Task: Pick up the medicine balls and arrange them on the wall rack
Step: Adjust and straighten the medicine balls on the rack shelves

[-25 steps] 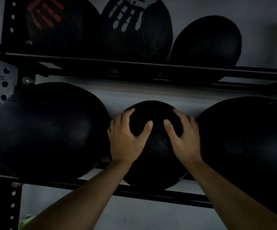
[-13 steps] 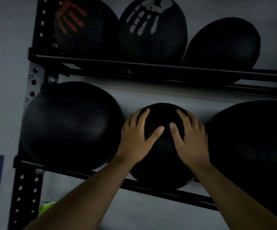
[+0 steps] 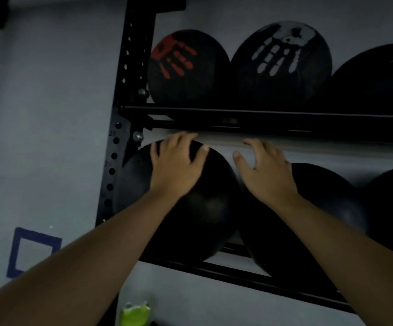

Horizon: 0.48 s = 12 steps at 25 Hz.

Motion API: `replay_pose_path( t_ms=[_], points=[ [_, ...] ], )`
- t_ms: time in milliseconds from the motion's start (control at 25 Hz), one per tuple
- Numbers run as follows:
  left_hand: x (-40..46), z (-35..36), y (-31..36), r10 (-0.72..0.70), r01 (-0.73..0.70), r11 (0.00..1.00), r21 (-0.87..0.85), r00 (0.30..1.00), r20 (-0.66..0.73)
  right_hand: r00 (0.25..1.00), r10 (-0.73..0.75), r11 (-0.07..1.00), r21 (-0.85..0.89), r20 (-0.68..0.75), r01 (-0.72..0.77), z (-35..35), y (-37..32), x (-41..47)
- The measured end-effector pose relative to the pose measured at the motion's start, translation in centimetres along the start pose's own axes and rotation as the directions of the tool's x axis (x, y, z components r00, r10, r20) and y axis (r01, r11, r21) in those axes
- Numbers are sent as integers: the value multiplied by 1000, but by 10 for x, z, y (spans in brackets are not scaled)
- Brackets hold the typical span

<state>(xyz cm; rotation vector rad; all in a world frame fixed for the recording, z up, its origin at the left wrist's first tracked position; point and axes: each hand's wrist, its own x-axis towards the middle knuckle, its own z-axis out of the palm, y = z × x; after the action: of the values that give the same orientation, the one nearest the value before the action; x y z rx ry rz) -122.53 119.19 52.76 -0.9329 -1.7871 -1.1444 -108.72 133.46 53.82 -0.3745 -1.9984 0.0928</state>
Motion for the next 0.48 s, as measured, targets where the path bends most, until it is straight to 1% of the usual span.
replay_pose_path(
  t_ms=[80, 160, 240, 320, 400, 480],
  points=[
    [14, -34, -58, -94, 95, 995, -26, 995, 13, 999, 15, 1000, 9, 52, -15, 31, -48, 13],
    [15, -52, -104, -174, 178, 983, -40, 982, 78, 990, 47, 999, 3, 135, -47, 59, -86, 24],
    [13, -61, -140, -199, 216, 972, -93, 966, 168, 978, 91, 995, -48, 189, -84, 86, -113, 31],
    [14, -61, -156, -197, 255, 944, -208, 945, 262, 973, 125, 985, -142, 192, -99, 103, -125, 34],
    [16, -54, -153, -178, 281, 915, -290, 925, 334, 980, 130, 978, -182, 150, -102, 109, -125, 32],
    [16, -39, -141, -164, 267, 921, -284, 927, 337, 987, 117, 980, -177, 113, -96, 108, -116, 25]
  ],
)
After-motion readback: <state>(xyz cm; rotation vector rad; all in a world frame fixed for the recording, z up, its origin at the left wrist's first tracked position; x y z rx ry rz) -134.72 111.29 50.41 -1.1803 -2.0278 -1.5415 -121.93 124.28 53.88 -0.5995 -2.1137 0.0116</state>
